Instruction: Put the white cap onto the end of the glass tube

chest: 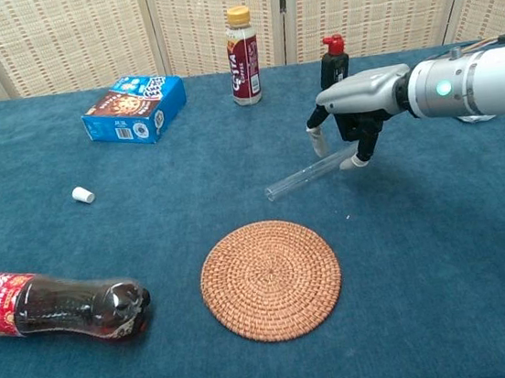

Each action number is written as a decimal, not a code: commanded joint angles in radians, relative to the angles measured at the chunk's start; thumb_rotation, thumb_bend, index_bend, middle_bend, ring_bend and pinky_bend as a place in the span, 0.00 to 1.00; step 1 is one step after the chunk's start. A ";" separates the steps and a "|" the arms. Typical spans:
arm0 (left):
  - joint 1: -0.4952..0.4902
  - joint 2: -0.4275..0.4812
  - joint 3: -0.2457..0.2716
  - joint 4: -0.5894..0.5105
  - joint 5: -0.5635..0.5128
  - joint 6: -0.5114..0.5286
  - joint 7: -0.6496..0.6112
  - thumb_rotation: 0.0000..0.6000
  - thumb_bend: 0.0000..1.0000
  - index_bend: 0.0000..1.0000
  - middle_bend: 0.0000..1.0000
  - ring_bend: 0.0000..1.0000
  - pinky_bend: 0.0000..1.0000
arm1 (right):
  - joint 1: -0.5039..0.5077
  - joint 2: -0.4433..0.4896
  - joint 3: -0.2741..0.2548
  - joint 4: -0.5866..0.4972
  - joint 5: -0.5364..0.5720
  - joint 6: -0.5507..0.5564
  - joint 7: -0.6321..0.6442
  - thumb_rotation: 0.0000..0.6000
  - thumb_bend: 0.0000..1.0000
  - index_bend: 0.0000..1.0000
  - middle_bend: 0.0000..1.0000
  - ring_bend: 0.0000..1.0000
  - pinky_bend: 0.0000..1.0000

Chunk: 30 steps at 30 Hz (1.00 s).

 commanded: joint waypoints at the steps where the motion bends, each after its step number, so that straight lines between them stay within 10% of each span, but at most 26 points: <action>1: 0.002 0.001 -0.001 0.004 -0.002 0.002 -0.004 1.00 0.40 0.21 0.15 0.14 0.09 | 0.016 -0.019 0.001 0.024 0.013 -0.012 -0.004 1.00 0.29 0.42 1.00 1.00 1.00; 30: 0.010 -0.009 0.002 0.035 -0.013 -0.008 -0.031 1.00 0.40 0.21 0.14 0.14 0.09 | 0.064 -0.088 -0.024 0.128 0.068 -0.050 -0.016 1.00 0.35 0.46 1.00 1.00 1.00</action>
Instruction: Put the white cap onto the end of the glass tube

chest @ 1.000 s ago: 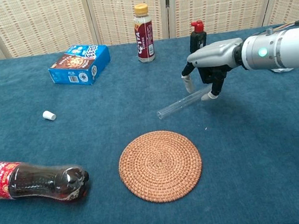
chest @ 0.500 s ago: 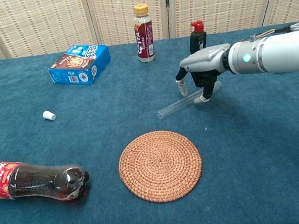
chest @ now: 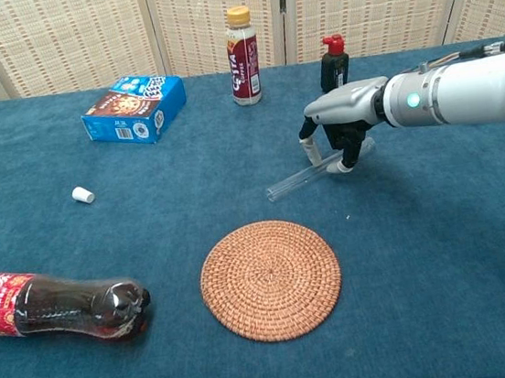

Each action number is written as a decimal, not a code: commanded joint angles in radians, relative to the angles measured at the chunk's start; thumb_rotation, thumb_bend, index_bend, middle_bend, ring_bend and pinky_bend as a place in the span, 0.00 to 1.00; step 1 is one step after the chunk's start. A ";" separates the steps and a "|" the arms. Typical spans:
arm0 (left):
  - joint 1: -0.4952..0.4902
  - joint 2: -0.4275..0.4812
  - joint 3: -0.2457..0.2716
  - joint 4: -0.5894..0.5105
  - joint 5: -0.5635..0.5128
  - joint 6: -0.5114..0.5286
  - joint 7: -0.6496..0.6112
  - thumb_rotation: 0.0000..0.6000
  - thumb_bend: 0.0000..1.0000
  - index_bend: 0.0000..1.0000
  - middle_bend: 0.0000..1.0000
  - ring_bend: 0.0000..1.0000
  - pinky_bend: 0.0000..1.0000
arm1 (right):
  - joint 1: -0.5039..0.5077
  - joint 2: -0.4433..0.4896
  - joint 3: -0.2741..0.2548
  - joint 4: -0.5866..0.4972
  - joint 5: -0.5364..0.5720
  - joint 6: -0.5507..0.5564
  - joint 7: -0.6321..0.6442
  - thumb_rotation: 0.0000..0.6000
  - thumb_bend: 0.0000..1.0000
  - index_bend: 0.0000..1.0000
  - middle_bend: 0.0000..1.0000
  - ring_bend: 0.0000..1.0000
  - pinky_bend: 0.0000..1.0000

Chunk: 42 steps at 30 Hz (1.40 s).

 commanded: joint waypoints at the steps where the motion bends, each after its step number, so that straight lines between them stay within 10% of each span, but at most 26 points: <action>1: 0.001 0.000 0.000 0.001 -0.001 -0.001 -0.003 1.00 0.40 0.21 0.14 0.14 0.09 | 0.001 -0.003 -0.001 0.002 0.004 0.001 -0.002 1.00 0.35 0.46 1.00 1.00 1.00; 28: -0.006 0.002 0.000 0.025 0.005 -0.018 -0.030 1.00 0.40 0.20 0.14 0.13 0.09 | -0.001 0.008 0.010 -0.018 0.009 0.050 0.008 1.00 0.43 0.72 1.00 1.00 1.00; 38: -0.106 0.033 -0.059 0.043 0.027 -0.093 -0.046 1.00 0.40 0.22 0.14 0.16 0.10 | -0.087 0.190 0.024 -0.230 -0.015 0.204 0.017 1.00 0.44 0.86 1.00 1.00 1.00; 42: -0.176 0.024 -0.089 0.087 0.025 -0.163 -0.053 1.00 0.40 0.25 0.24 0.30 0.28 | -0.144 0.302 0.022 -0.349 -0.004 0.280 -0.007 1.00 0.45 0.86 1.00 1.00 1.00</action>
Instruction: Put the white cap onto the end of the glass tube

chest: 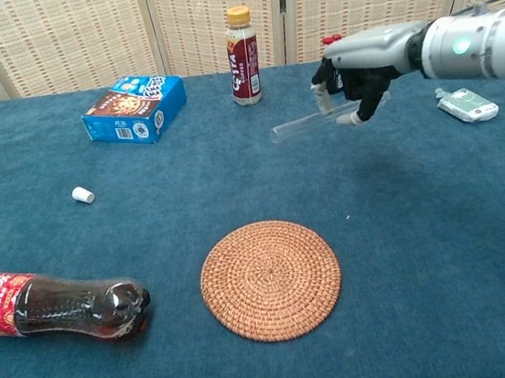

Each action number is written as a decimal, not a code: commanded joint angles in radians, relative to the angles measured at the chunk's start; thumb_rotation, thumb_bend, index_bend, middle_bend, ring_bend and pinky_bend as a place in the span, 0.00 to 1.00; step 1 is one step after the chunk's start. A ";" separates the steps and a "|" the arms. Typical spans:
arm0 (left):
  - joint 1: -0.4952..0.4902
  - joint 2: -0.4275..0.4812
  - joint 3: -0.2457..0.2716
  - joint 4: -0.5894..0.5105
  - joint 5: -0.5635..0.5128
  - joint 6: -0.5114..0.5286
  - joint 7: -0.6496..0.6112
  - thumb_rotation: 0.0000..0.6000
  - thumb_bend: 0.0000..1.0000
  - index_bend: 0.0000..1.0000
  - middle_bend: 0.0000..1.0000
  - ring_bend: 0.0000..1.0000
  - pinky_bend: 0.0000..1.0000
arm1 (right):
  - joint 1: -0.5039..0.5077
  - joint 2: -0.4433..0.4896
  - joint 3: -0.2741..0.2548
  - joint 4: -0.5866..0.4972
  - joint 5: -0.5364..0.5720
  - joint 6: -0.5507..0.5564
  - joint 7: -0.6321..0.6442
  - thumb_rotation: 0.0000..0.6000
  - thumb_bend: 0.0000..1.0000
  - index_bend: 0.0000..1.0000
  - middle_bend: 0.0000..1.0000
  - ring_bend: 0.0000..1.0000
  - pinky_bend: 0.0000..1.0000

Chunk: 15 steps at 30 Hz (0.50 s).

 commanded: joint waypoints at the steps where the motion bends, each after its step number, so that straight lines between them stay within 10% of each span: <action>1: -0.068 -0.008 -0.031 0.048 -0.005 -0.076 -0.011 1.00 0.40 0.26 0.26 0.33 0.33 | -0.069 0.117 0.000 -0.121 0.010 0.087 -0.026 1.00 0.45 0.86 1.00 1.00 1.00; 9: -0.247 -0.042 -0.046 0.178 -0.039 -0.349 -0.076 1.00 0.40 0.27 0.78 0.83 0.89 | -0.188 0.318 -0.013 -0.321 0.023 0.221 -0.053 1.00 0.45 0.86 1.00 1.00 1.00; 15: -0.357 -0.085 -0.039 0.251 -0.087 -0.549 -0.124 0.95 0.50 0.24 0.95 0.99 1.00 | -0.262 0.396 -0.031 -0.397 0.006 0.295 -0.047 1.00 0.46 0.86 1.00 1.00 1.00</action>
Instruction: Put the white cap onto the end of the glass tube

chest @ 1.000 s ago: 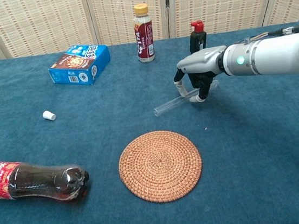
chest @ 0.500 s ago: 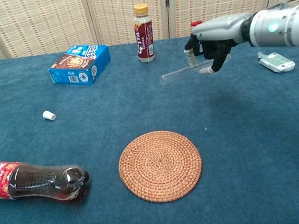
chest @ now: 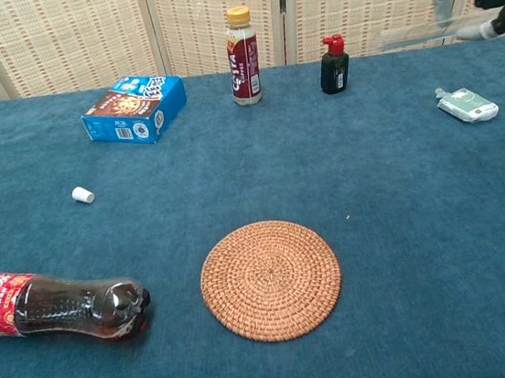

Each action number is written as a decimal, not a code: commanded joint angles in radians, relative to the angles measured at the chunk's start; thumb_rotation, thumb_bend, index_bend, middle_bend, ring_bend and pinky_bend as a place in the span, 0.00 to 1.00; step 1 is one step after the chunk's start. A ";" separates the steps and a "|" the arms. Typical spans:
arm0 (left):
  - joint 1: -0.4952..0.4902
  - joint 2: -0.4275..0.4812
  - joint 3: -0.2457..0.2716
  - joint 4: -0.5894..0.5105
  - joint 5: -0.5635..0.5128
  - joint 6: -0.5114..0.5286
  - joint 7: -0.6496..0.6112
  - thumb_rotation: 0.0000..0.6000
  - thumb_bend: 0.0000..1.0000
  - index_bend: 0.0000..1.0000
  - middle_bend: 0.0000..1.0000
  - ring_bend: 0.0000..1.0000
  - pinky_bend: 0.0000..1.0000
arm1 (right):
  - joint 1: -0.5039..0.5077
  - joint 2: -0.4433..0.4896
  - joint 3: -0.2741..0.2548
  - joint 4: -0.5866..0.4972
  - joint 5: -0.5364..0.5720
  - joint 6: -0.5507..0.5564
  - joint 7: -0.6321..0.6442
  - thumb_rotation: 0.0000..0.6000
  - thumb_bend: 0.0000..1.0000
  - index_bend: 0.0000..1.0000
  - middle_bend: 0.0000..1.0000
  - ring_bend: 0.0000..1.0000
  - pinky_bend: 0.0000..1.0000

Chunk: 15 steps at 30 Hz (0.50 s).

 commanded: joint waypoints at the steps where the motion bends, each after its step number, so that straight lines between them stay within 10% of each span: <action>1: -0.098 -0.043 0.005 0.070 -0.048 -0.154 -0.047 0.92 0.52 0.24 0.96 1.00 1.00 | -0.033 0.028 -0.012 -0.028 -0.012 0.031 0.004 1.00 0.46 0.86 1.00 1.00 1.00; 6: -0.179 -0.079 0.021 0.118 -0.114 -0.329 -0.068 0.59 0.61 0.24 1.00 1.00 1.00 | -0.070 0.045 -0.025 -0.048 -0.034 0.058 0.010 1.00 0.46 0.86 1.00 1.00 1.00; 15: -0.251 -0.143 0.046 0.186 -0.183 -0.454 -0.068 0.46 0.64 0.23 1.00 1.00 1.00 | -0.097 0.041 -0.034 -0.049 -0.062 0.064 0.015 1.00 0.46 0.86 1.00 1.00 1.00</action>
